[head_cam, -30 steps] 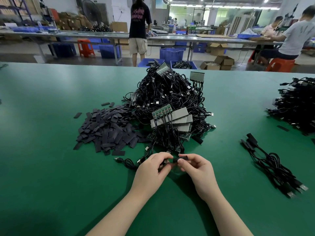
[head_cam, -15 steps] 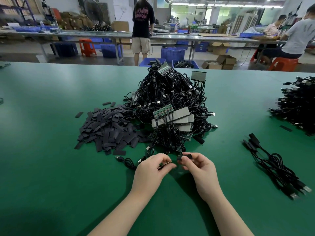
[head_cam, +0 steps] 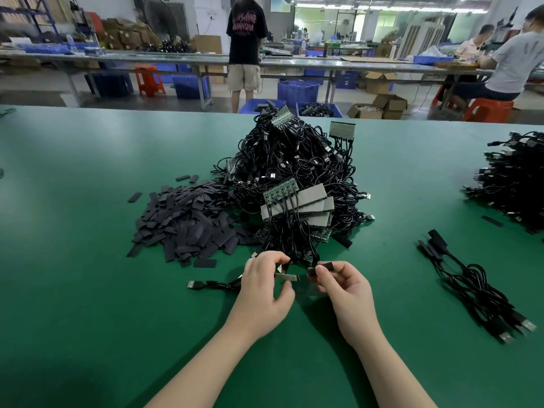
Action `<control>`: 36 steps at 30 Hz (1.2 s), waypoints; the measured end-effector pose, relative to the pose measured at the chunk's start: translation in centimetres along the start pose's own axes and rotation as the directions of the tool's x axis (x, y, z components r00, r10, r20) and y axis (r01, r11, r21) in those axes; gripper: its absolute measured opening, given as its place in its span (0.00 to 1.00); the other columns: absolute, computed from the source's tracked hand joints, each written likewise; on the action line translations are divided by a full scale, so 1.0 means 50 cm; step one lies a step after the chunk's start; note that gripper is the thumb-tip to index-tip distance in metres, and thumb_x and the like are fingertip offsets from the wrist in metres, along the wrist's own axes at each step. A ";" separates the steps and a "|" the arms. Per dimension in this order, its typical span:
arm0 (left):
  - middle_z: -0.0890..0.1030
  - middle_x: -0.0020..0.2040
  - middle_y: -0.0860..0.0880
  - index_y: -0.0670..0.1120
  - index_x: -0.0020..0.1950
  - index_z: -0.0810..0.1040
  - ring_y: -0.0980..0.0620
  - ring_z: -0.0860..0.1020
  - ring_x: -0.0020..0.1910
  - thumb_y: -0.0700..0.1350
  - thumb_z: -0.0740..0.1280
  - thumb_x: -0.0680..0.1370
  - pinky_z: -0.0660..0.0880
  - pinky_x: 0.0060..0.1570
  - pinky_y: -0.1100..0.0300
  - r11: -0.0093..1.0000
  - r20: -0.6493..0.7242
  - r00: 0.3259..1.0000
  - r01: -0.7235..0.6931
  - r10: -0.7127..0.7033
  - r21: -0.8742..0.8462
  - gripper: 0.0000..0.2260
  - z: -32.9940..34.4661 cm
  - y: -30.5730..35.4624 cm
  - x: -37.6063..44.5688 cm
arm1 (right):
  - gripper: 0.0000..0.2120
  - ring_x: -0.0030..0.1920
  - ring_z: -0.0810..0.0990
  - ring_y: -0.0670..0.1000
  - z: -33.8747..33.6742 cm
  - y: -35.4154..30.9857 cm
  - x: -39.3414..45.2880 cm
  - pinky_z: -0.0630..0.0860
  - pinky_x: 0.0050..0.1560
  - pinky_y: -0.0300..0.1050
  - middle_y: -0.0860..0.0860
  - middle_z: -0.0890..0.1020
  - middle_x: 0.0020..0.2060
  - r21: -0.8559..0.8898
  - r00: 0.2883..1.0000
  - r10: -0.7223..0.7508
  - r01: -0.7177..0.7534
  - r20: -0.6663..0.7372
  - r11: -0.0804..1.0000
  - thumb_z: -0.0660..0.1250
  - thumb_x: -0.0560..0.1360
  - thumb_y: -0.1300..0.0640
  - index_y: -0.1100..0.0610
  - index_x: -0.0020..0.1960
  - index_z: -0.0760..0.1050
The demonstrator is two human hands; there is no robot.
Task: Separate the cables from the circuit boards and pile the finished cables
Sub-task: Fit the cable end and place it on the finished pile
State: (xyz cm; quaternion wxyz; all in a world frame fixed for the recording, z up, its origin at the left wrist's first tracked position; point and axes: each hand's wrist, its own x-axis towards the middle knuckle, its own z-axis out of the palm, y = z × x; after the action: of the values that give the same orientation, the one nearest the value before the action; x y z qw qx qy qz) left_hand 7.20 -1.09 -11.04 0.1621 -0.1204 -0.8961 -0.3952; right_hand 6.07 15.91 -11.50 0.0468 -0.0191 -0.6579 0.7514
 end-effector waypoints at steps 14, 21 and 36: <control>0.83 0.50 0.59 0.53 0.55 0.84 0.63 0.78 0.50 0.45 0.70 0.77 0.71 0.52 0.73 0.995 -0.091 0.991 -0.097 0.100 0.034 0.08 0.001 0.007 -0.004 | 0.01 0.44 0.86 0.49 -0.001 -0.002 -0.001 0.79 0.42 0.35 0.53 0.87 0.41 0.036 1.000 0.002 -0.001 -0.029 0.999 0.70 0.77 0.62 0.58 0.47 0.80; 0.78 0.42 0.55 0.48 0.59 0.82 0.53 0.77 0.43 0.47 0.67 0.79 0.76 0.44 0.55 0.984 -0.144 0.986 -0.064 0.088 0.163 0.11 -0.001 0.020 -0.004 | 0.00 0.45 0.86 0.51 -0.003 -0.002 -0.002 0.80 0.44 0.37 0.54 0.87 0.43 0.058 1.000 0.003 -0.003 0.002 0.998 0.70 0.77 0.62 0.58 0.48 0.80; 0.80 0.52 0.54 0.49 0.61 0.80 0.57 0.77 0.52 0.42 0.67 0.78 0.75 0.54 0.59 0.976 -0.080 0.980 -0.168 0.180 0.141 0.12 0.004 0.005 -0.002 | 0.10 0.44 0.86 0.51 0.001 -0.007 -0.007 0.79 0.43 0.36 0.54 0.87 0.41 0.053 1.000 -0.019 0.019 0.010 0.998 0.72 0.76 0.62 0.49 0.40 0.83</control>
State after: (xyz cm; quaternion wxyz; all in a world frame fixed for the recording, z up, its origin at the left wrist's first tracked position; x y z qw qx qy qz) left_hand 7.34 -0.77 -11.02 0.2449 -0.1691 -0.8982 -0.3236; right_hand 6.41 15.88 -11.16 0.0511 -0.0077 -0.6381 0.7682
